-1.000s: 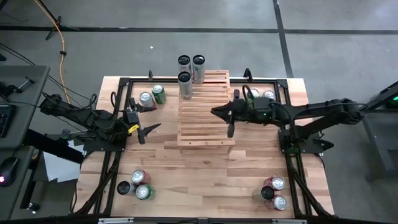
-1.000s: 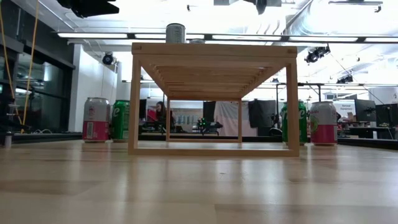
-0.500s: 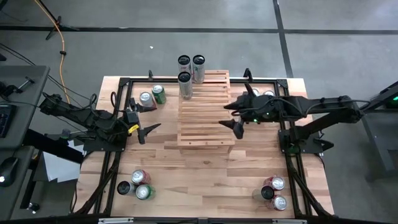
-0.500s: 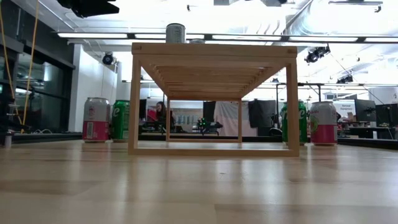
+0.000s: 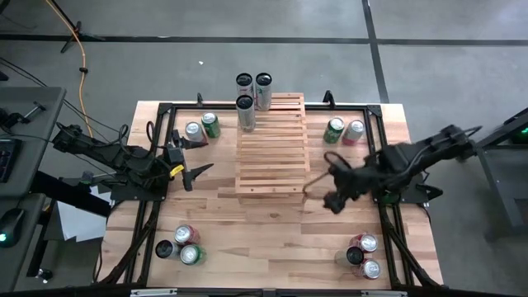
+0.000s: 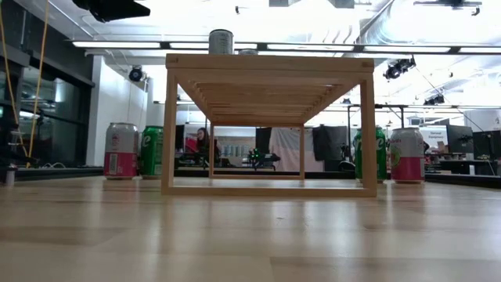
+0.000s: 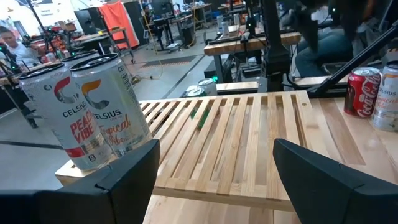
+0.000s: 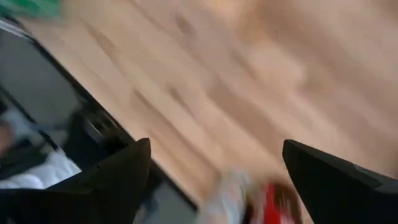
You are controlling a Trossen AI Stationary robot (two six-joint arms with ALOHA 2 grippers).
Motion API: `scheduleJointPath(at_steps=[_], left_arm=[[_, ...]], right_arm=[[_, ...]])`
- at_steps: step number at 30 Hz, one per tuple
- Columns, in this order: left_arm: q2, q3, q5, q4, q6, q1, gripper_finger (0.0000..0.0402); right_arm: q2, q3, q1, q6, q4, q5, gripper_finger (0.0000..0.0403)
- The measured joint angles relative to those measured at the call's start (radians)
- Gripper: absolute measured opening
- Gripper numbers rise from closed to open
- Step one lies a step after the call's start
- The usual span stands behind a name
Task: Place canned beverage on shelf
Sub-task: Put the white yellow soda can aligned with the other white yellow soda can on the shelf
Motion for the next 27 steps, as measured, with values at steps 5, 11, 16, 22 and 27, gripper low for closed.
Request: scheduleJointPath(at_steps=[5, 11, 16, 22, 27], left_arm=[[0.0, 0.0, 0.0, 0.008, 0.006, 0.0, 0.0305], [0.0, 0.0, 0.0, 0.009, 0.009, 0.0, 0.0305], [0.0, 0.0, 0.0, 0.007, 0.009, 0.0, 0.0305], [0.0, 0.0, -0.001, 0.007, 0.01, 0.0, 0.0305], [0.0, 0.0, -0.001, 0.019, 0.02, 0.0, 0.0305]], right_arm=[[0.08, 0.0, 0.081, 0.17, -0.108, -0.174, 0.035], [0.154, 0.0, 0.142, 0.263, -0.143, -0.254, 0.035], [0.192, 0.0, 0.186, 0.336, -0.125, -0.306, 0.035], [0.199, 0.0, 0.243, 0.408, -0.057, -0.271, 0.035], [0.199, 0.0, 0.296, 0.493, 0.026, -0.222, 0.035]])
